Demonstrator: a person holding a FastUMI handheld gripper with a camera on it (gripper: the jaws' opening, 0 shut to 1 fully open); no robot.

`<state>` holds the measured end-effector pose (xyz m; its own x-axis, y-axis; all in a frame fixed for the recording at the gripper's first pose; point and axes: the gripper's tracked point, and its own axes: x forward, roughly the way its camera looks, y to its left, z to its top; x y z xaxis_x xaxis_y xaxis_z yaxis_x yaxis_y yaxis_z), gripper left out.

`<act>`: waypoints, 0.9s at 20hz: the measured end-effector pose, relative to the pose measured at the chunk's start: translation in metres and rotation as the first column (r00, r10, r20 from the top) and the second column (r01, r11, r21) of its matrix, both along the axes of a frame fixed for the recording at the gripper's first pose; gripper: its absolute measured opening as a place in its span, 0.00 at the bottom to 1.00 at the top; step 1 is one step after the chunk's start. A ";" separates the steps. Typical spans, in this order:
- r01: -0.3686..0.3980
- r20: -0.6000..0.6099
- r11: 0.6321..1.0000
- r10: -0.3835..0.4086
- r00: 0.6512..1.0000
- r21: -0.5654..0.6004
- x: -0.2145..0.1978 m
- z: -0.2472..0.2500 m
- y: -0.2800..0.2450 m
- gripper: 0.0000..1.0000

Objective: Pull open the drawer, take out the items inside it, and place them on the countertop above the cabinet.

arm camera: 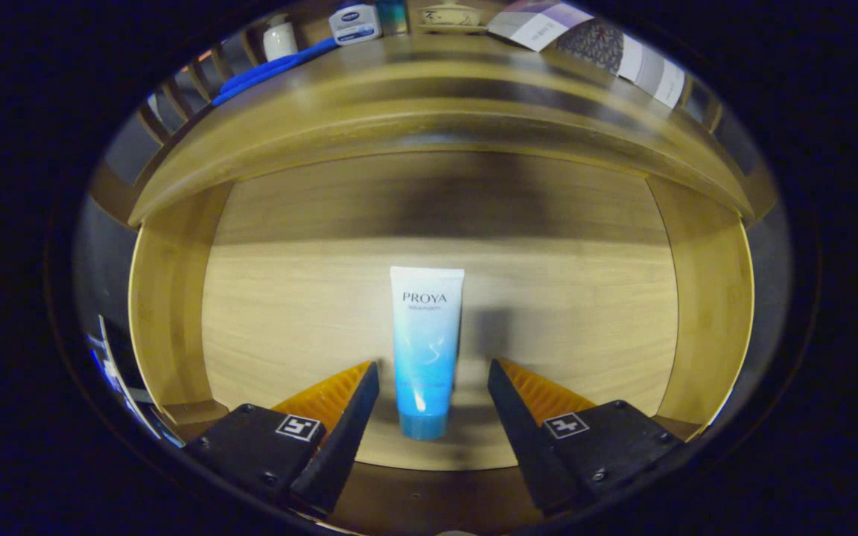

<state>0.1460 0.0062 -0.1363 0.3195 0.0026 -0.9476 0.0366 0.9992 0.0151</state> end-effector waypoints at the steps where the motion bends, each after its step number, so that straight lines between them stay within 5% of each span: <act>1: -0.005 -0.010 1.000 0.005 1.000 0.001 0.000 -0.004 0.001 0.89; 7: 0.012 -0.016 1.000 -0.012 1.000 -0.028 -0.003 -0.003 -0.004 0.47; 18: -0.012 0.108 1.000 0.010 0.994 0.019 -0.032 0.065 0.000 0.44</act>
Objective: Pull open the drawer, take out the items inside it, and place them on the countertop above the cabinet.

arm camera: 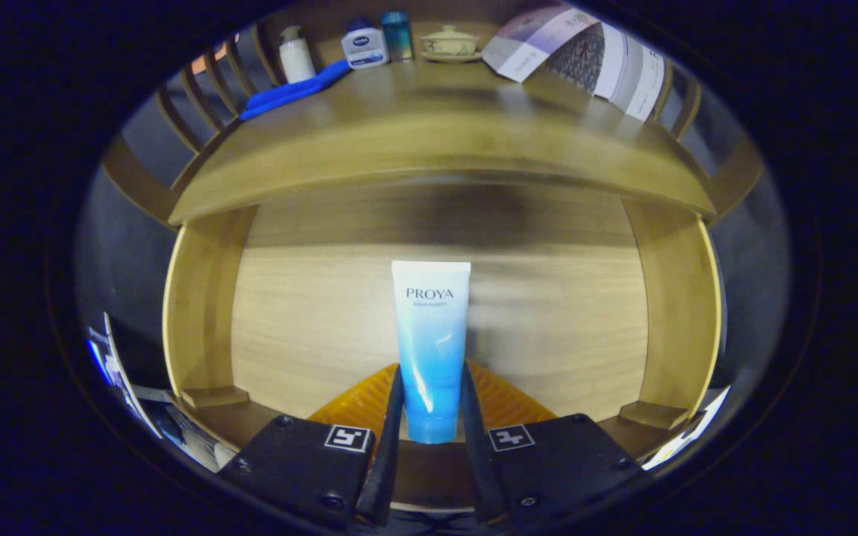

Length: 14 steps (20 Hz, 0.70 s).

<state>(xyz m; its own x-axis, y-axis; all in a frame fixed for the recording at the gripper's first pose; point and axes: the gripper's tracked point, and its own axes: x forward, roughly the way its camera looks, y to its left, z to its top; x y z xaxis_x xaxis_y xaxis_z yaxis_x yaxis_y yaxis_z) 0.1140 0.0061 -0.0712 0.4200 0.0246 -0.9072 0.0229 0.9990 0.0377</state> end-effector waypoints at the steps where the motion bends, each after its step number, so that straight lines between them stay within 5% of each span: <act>1: 0.001 0.013 1.000 -0.001 1.000 -0.002 0.000 0.007 0.000 0.44; 14: -0.008 0.123 1.000 0.006 0.992 0.012 0.036 0.099 0.015 0.44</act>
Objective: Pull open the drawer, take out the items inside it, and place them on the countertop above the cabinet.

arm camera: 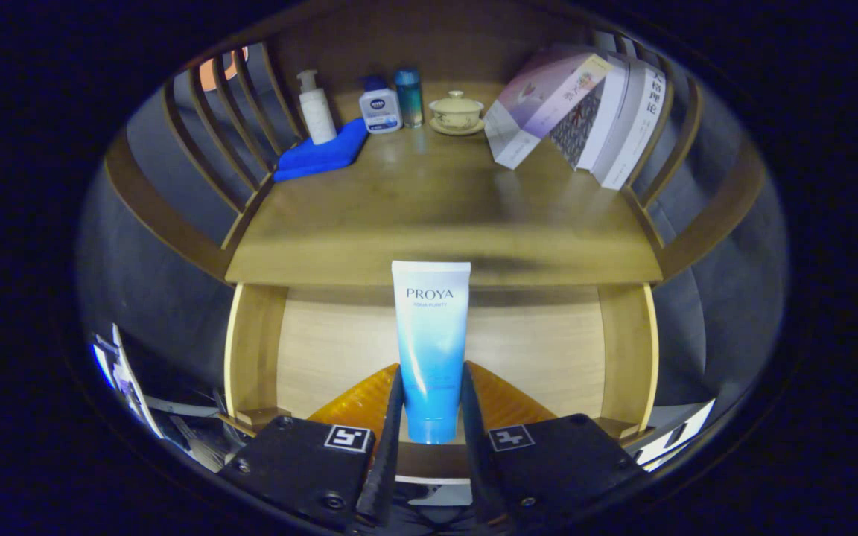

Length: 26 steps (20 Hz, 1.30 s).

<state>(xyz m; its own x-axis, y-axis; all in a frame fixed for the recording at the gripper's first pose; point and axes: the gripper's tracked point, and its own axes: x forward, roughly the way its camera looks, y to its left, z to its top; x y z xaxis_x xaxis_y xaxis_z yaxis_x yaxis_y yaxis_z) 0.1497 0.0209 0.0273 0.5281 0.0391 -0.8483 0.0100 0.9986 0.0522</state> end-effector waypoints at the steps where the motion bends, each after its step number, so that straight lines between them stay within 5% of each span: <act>1: 0.002 0.000 1.000 -0.002 1.000 0.003 0.007 0.004 0.001 0.44; 13: 0.057 0.001 0.998 -0.057 0.998 0.014 0.116 0.014 -0.016 0.44; 26: 0.077 -0.031 0.997 -0.077 0.997 0.021 0.137 -0.015 -0.021 0.47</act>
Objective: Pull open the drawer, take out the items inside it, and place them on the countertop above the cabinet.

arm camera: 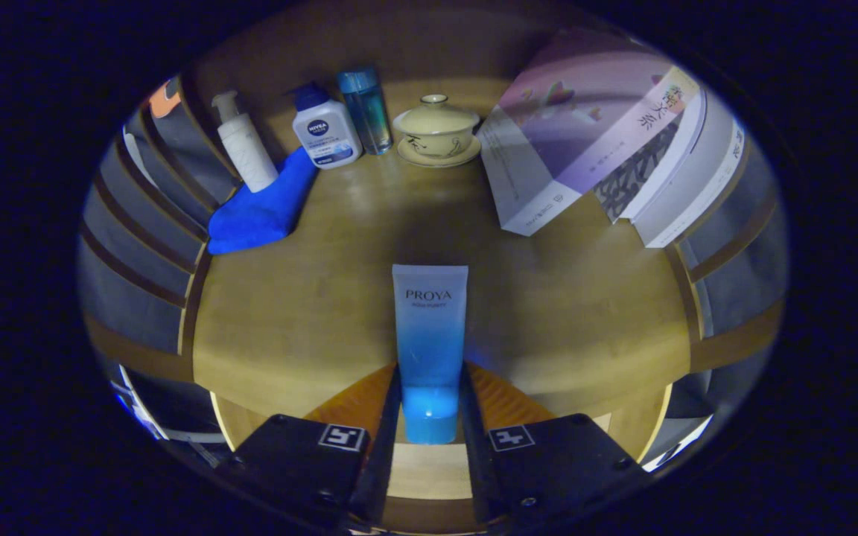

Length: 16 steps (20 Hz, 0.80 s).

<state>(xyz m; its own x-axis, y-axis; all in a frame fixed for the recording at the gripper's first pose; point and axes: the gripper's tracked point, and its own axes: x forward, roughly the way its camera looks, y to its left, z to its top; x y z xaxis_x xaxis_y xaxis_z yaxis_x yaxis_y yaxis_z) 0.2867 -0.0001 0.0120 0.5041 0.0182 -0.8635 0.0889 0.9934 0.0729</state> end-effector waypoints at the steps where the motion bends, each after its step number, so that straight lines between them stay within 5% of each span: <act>1: -0.001 0.009 1.000 0.001 1.000 0.005 0.002 -0.002 0.001 0.53; 5: -0.015 0.032 1.000 0.016 0.999 -0.015 -0.006 0.007 0.004 0.62; 16: -0.060 0.283 0.998 0.052 0.958 0.022 -0.064 0.064 0.023 0.60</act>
